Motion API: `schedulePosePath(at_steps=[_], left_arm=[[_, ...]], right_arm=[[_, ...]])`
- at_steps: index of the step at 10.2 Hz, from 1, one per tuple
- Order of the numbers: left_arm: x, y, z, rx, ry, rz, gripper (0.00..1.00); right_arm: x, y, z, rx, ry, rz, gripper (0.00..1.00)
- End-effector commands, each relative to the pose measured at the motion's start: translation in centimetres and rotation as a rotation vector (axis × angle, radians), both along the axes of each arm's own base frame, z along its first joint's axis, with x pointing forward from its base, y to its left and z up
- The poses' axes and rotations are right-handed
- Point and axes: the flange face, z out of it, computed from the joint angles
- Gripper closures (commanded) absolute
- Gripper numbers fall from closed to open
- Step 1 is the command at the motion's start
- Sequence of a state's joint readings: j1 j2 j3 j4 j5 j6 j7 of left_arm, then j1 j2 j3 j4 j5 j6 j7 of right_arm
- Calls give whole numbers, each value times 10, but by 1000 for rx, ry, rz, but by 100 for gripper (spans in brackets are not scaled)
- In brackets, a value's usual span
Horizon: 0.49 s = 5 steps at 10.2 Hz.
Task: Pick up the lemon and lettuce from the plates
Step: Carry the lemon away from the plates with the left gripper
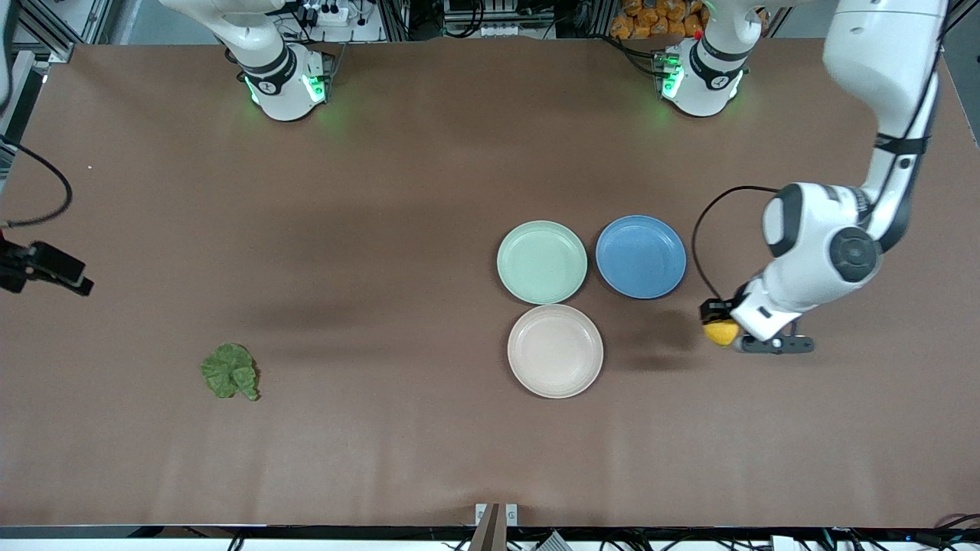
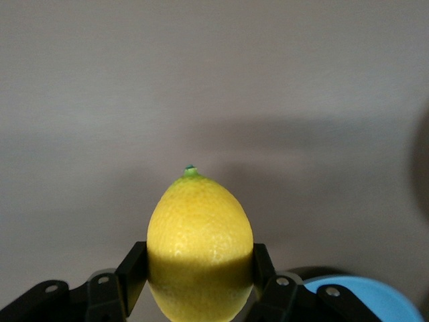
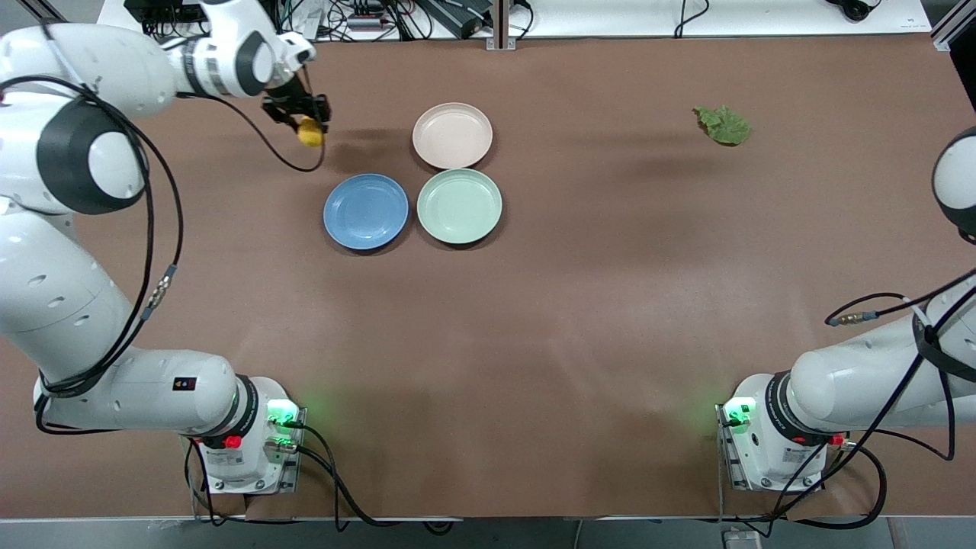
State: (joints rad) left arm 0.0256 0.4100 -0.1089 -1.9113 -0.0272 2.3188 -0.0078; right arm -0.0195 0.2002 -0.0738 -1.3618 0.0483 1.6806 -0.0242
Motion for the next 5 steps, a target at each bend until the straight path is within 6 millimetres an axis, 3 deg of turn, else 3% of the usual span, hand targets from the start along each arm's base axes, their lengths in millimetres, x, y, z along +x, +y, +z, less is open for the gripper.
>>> schedulePosePath(at_steps=[1, 3, 5], left_arm=[[-8, 61, 7, 10, 6, -75, 100], [-9, 100, -2, 16, 13, -127, 100], [-9, 149, -13, 40, 19, -163, 100]], right_arm=[[-23, -10, 22, 17, 40, 10, 0], [-39, -14, 48, 15, -3, 58, 0], [-58, -11, 53, 16, -2, 62, 0]])
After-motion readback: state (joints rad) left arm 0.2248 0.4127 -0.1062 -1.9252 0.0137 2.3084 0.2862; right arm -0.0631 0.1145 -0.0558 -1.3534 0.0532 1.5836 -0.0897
